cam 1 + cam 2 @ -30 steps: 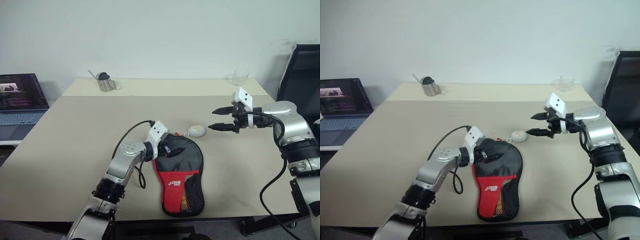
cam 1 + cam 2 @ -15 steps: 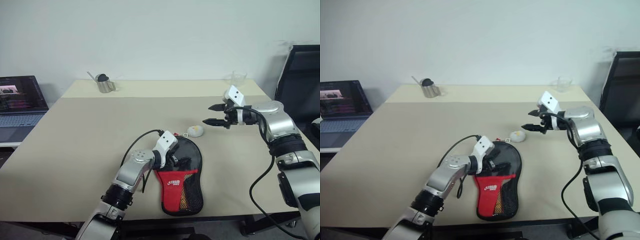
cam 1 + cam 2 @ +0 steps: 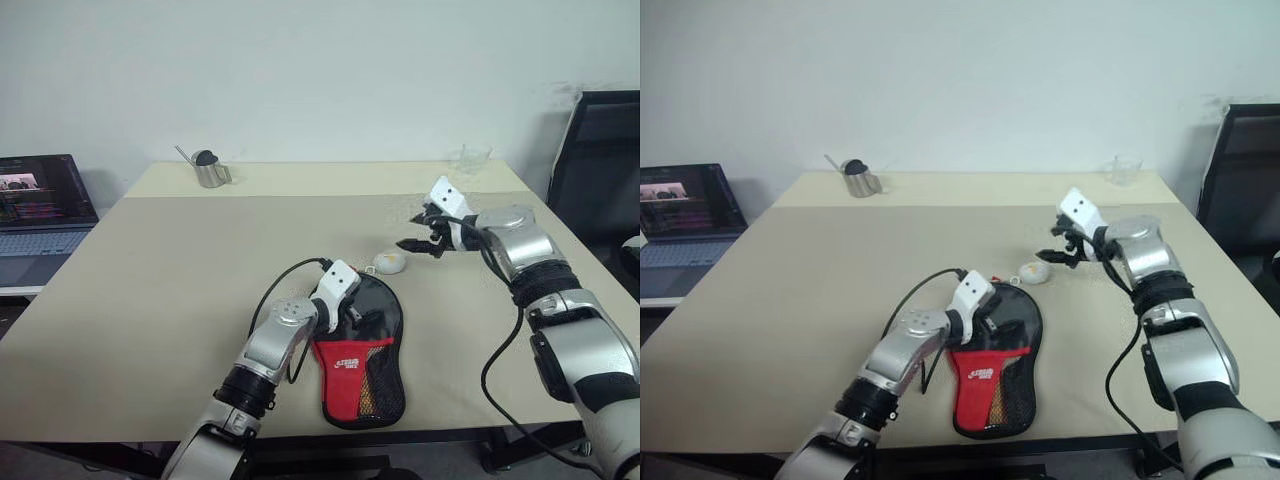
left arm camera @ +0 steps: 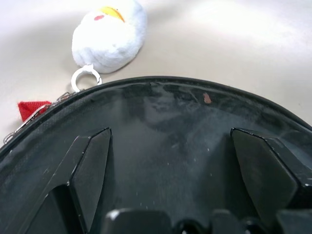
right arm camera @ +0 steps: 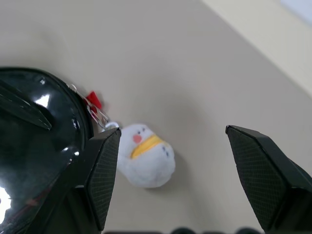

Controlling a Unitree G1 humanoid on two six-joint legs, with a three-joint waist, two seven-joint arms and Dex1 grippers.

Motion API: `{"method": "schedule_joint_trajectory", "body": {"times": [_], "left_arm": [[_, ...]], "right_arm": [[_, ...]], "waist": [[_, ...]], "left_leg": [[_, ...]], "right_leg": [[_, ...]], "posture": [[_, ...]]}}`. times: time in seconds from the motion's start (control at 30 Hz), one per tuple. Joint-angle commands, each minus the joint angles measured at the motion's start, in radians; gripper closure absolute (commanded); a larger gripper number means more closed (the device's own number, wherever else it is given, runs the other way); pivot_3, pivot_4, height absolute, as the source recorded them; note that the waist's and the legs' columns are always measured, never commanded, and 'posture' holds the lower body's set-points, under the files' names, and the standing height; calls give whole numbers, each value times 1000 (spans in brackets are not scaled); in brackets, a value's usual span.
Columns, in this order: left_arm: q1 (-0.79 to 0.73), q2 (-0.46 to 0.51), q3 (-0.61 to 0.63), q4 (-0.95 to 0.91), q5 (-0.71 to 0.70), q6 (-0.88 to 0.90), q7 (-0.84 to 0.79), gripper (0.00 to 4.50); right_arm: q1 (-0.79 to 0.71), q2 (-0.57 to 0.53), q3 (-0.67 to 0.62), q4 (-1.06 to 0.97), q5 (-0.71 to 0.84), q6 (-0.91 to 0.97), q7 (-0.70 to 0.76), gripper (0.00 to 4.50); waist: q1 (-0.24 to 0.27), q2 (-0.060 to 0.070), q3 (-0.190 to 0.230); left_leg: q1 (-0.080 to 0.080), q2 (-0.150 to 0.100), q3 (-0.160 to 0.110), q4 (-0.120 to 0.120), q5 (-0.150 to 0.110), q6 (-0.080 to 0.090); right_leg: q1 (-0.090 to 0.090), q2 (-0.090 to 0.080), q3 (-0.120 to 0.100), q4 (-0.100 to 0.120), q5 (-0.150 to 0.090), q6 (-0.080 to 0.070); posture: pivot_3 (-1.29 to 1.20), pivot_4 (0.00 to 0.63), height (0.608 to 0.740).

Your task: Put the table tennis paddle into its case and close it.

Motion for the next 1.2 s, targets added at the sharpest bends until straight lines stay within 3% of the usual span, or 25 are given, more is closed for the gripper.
{"method": "schedule_joint_trajectory", "body": {"times": [0.03, 0.4, 0.6, 1.2], "left_arm": [[7, -3, -14, 39, 16, 32, -3, 107], [18, -1, -37, 13, 31, 60, -16, 107], [29, 3, -36, -1, 34, 62, -16, 107], [61, 22, -23, -40, 41, 84, 8, 107]], "right_arm": [[-56, 7, -21, 40, -7, -22, -32, 736], [-93, 77, -71, 144, 21, 0, -44, 736], [-80, 140, -74, 230, -24, 7, -234, 736], [-73, 222, -145, 308, 5, 88, -322, 736]], "waist": [[0, 0, 0], [-1, 0, 0], [-1, 0, 0], [-4, 0, 0]], "left_leg": [[0, 0, 0, 0, 0, 0], [1, 0, 2, 0, 0, 0], [1, 1, 4, 0, 0, 0], [3, 1, 11, -2, 0, 0]], "right_leg": [[0, 0, 0, 0, 0, 0], [-1, 0, 3, 1, 0, 0], [-1, 0, 4, 0, 0, 0], [-2, 0, 10, 0, 0, 1]], "posture": [[0, 150, 740], [0, 150, 740], [0, 150, 740], [0, 150, 740]]}}
